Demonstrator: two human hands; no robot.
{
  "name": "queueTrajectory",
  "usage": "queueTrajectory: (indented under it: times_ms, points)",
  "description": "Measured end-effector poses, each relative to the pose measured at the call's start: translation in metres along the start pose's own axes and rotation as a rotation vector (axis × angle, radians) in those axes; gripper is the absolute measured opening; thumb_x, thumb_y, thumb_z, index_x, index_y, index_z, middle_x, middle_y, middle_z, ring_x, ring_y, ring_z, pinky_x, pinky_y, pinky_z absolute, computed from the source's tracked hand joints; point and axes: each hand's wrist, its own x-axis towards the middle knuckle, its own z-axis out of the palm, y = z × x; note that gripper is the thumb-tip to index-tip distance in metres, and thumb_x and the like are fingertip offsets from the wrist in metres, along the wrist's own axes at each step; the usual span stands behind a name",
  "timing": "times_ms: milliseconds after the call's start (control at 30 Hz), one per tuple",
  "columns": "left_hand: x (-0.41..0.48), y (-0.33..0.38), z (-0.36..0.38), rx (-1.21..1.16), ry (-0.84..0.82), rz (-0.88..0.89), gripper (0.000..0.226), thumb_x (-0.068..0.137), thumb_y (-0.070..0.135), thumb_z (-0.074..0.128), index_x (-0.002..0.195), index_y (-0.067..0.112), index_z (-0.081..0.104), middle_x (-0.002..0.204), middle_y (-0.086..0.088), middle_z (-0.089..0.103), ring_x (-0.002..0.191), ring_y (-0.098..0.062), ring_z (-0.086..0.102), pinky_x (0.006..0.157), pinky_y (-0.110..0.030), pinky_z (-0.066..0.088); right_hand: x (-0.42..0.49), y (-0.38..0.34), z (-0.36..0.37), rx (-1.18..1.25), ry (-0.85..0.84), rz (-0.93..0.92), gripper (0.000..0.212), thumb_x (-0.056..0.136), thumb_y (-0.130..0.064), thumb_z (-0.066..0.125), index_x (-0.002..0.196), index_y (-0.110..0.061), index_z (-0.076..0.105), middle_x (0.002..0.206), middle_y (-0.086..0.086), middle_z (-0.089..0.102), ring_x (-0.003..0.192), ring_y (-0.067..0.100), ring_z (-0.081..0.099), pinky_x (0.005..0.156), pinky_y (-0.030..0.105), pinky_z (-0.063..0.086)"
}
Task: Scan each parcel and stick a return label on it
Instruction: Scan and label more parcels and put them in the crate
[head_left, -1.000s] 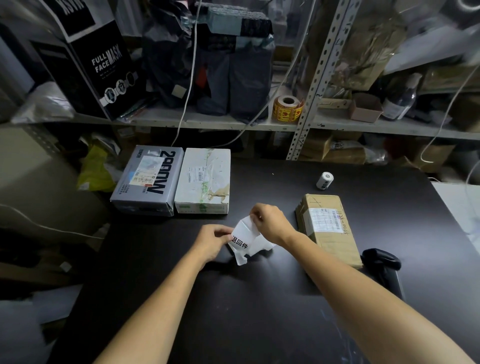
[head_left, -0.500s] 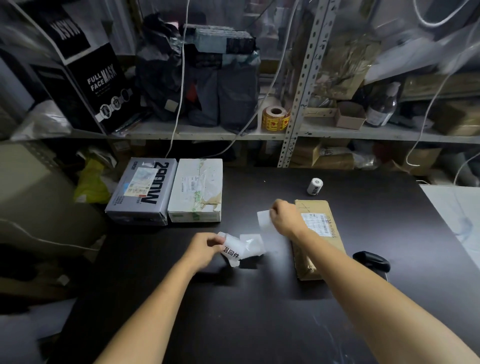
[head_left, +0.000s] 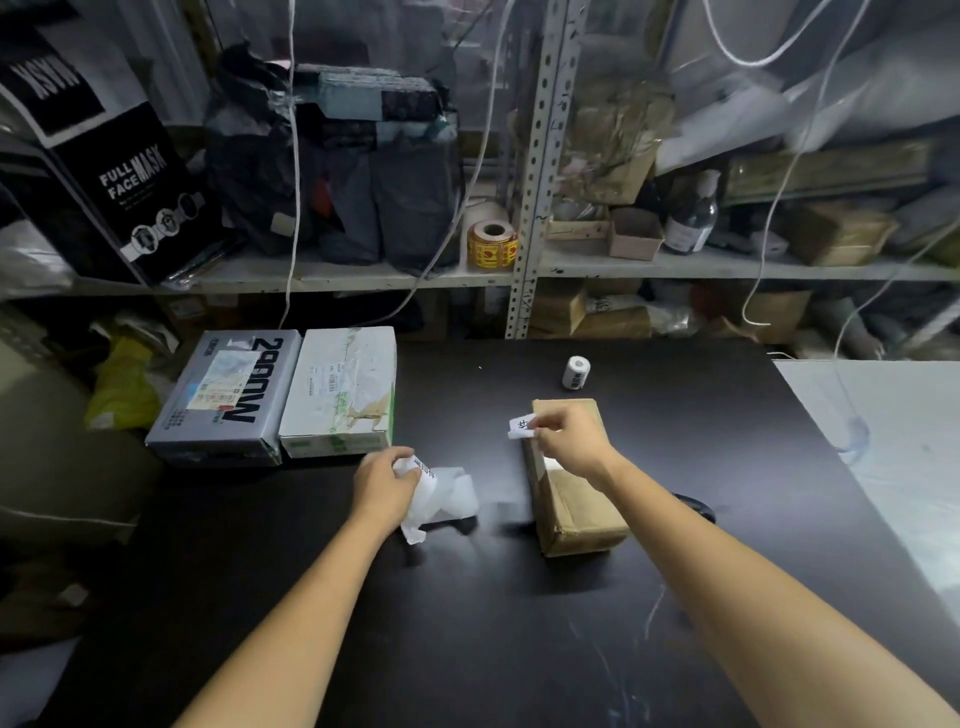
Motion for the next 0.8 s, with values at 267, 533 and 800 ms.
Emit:
queueTrajectory:
  times_ms: [267,533,800]
  points:
    - [-0.022,0.056,0.093,-0.092,-0.210,0.045,0.023,0.091,0.018,0.063,0.114,0.019,0.065,0.108,0.000,0.067,0.095,-0.015,0.061,0.087,-0.025,0.047,-0.020,0.056,-0.049,0.029,0.022,0.111,0.020,0.085,-0.024,0.073,0.100,-0.012,0.076,0.110,-0.004,0.072,0.102,0.012,0.064,0.090,0.028,0.050]
    - [-0.033,0.081,0.161,-0.216,-0.263,-0.068,0.038,0.081,0.007,0.068,0.107,0.029,0.052,0.097,0.005,0.059,0.098,-0.021,0.062,0.087,-0.046,0.055,-0.029,0.097,-0.066,0.123,0.145,0.110,0.015,0.088,-0.018,0.072,0.102,-0.020,0.068,0.096,-0.003,0.071,0.087,0.007,0.067,0.078,0.026,0.054]
    - [-0.026,0.070,0.167,-0.292,-0.291,-0.153,0.046,0.084,0.005,0.071,0.114,0.032,0.048,0.105,0.005,0.059,0.104,-0.021,0.061,0.088,-0.046,0.057,-0.030,0.118,-0.067,0.385,0.083,0.223,0.010,0.087,0.003,0.067,0.092,-0.005,0.063,0.092,0.013,0.071,0.081,0.021,0.074,0.068,0.035,0.062]
